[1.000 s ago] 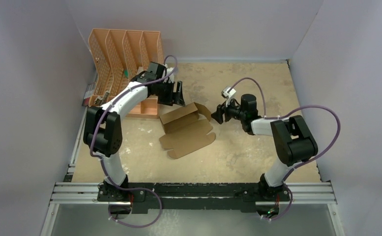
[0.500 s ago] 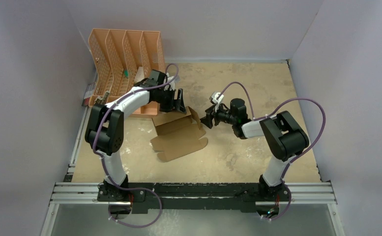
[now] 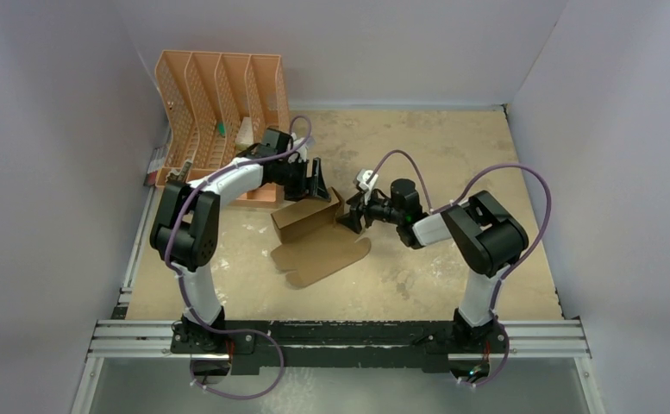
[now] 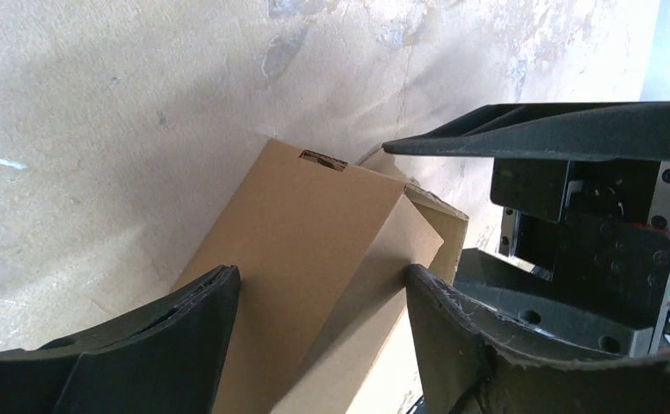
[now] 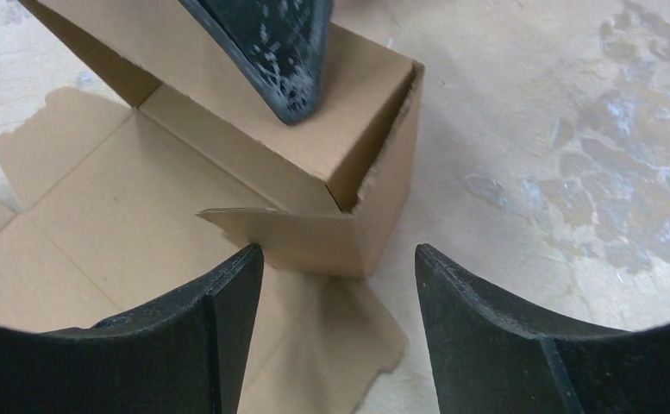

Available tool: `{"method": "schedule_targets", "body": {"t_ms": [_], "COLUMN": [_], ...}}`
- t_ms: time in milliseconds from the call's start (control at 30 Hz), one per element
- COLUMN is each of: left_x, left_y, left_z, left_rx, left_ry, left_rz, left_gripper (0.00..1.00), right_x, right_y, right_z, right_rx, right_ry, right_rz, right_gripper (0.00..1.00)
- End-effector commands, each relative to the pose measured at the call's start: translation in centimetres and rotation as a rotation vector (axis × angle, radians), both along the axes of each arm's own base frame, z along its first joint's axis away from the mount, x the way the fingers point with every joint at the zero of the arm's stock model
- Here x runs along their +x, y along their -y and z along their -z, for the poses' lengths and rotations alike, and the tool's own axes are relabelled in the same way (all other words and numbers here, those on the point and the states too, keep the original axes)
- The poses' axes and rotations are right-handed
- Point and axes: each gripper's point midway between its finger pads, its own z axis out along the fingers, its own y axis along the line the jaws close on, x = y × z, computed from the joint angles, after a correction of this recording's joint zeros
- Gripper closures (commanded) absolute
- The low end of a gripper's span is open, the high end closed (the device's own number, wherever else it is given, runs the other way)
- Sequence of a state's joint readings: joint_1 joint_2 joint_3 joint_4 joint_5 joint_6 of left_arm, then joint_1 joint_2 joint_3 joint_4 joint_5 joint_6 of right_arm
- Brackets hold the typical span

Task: Fold the paper box

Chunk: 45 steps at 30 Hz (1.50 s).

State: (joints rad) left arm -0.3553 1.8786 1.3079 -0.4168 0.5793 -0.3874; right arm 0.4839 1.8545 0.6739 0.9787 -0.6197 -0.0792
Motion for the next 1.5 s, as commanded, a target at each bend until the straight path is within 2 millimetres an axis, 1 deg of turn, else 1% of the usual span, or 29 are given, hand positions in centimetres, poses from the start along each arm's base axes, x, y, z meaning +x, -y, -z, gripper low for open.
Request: {"method": "schedule_targets", "body": {"t_ms": [0,167,400,667,733,833,933,1100,1300,1467], "left_x": [0.1,-0.3,-0.8,-0.6,-0.6,-0.6,-0.6,-0.4,-0.4,-0.4], "left_y": [0.6,1.2,1.9,2.5,2.6,2.8,3.0,3.6,3.8,4.5], "left_z": [-0.8,-1.7,-2.6,-3.4,-3.5,-3.7,-3.9,-5.0,-4.8,-5.3], "left_rx": [-0.054,-0.104,-0.166,-0.203,-0.214,-0.229,-0.241,-0.294,-0.321,-0.386], "left_ry": [0.015,0.009,-0.010,-0.011,-0.017,-0.023,-0.025,-0.024,-0.048,-0.068], "left_rz": [-0.019,-0.003,0.011,0.011,0.010,0.008,0.007,0.004,-0.020,-0.043], "left_gripper": [0.30,0.30,0.31,0.31,0.30,0.30,0.30,0.30,0.30,0.31], "right_x": [1.1,2.1,3.3,3.5,3.5,3.5,3.6,4.3,4.9,5.3], "right_y": [-1.7,-2.3,-2.1,-2.2,-2.0,-1.8,-1.6,-1.1,-1.0,-0.9], "right_z": [-3.2,-4.0,-4.2,-3.8,-3.6,-3.3,-3.2,-3.3,-3.6,-4.1], "right_rx": [0.069,0.081,0.078,0.066,0.059,0.048,0.030,0.004,-0.013,-0.003], "right_ry": [0.115,0.168,0.208,0.202,0.204,0.210,0.225,0.255,0.271,0.265], "right_rz": [0.014,0.073,0.140,0.154,0.167,0.186,0.213,0.275,0.334,0.381], "right_gripper": [0.32,0.33,0.38,0.50,0.53,0.55,0.61,0.67,0.74,0.80]}}
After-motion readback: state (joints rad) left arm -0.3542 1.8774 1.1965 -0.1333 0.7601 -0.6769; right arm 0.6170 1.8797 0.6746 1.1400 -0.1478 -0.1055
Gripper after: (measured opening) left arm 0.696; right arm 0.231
